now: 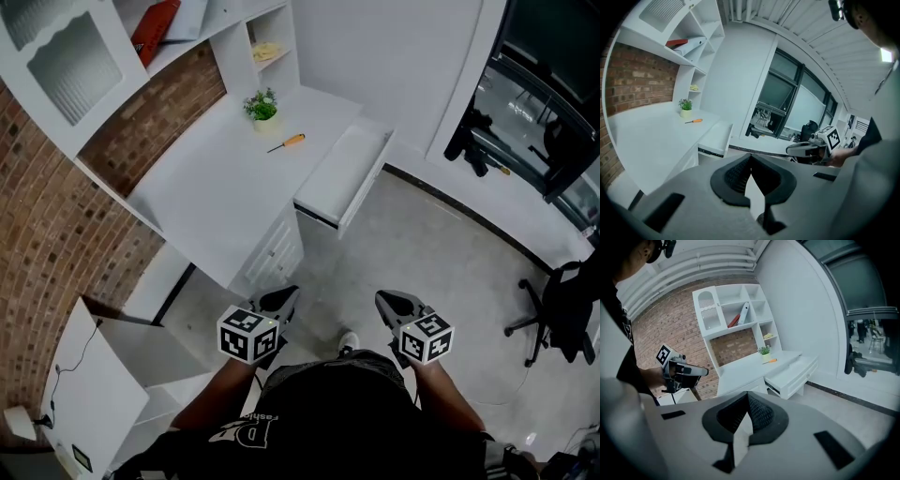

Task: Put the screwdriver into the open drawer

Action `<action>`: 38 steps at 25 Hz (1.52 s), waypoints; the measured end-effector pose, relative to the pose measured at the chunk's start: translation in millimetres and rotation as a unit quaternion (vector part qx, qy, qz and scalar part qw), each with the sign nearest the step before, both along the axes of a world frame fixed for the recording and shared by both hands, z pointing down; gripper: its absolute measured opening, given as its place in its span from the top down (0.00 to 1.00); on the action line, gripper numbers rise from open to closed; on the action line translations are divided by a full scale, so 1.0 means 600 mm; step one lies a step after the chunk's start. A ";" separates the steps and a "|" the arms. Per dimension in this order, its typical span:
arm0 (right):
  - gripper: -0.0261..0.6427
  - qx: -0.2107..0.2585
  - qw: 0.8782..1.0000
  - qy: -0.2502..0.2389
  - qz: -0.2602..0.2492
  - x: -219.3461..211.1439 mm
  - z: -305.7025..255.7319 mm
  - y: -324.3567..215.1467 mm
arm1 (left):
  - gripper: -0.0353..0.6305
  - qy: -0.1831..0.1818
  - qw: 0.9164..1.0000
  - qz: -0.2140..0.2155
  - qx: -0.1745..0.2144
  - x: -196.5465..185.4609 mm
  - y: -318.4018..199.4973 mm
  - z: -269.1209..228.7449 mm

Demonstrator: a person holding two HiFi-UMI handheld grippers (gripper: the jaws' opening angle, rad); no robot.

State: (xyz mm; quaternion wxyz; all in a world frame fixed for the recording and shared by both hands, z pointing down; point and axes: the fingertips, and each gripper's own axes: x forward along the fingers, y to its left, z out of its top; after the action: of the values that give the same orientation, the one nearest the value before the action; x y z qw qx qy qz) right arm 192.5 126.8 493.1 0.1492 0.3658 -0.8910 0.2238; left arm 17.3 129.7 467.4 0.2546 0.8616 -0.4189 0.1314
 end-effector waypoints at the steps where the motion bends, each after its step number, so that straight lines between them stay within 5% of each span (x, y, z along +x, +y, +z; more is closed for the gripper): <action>1: 0.95 -0.001 1.000 0.000 -0.003 0.009 0.001 -0.013 | 0.92 0.000 1.000 -0.005 0.000 0.006 -0.013 0.001; 13: 0.95 -0.016 0.999 -0.010 -0.035 0.096 0.019 -0.132 | 0.92 -0.015 0.998 -0.068 -0.011 0.057 -0.114 0.006; 26: 0.95 -0.027 0.998 -0.014 -0.057 0.097 0.041 -0.182 | 0.92 -0.017 0.997 -0.075 -0.021 0.081 -0.150 0.024; 38: 0.95 -0.034 0.998 0.008 -0.056 0.096 0.052 -0.287 | 0.92 -0.009 0.997 -0.078 -0.018 0.066 -0.269 0.026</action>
State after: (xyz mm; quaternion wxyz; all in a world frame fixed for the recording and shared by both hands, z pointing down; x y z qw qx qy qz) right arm 250.1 -45.2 524.1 0.1809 0.3116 -0.9009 0.2421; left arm 57.2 -32.0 483.1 0.2754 0.8204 -0.4850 0.1264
